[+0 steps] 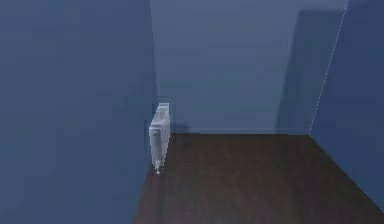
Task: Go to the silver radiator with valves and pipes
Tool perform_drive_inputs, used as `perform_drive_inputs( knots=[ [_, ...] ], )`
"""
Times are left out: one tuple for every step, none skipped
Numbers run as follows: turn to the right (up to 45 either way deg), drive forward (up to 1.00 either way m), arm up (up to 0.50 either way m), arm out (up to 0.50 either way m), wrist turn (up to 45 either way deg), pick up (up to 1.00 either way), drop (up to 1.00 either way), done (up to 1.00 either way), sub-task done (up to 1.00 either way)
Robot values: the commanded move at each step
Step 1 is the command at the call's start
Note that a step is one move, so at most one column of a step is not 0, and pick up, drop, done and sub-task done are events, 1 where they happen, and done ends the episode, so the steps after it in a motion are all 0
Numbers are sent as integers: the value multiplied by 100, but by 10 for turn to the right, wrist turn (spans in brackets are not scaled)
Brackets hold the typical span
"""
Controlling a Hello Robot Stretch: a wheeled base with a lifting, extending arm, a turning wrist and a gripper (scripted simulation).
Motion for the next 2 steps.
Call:
perform_drive_inputs(
  knots=[
    [0, 45, 0, 0, 0, 0, 0, 0, 0],
    [240, 0, 0, 0, 0, 0, 0, 0, 0]
  ],
)
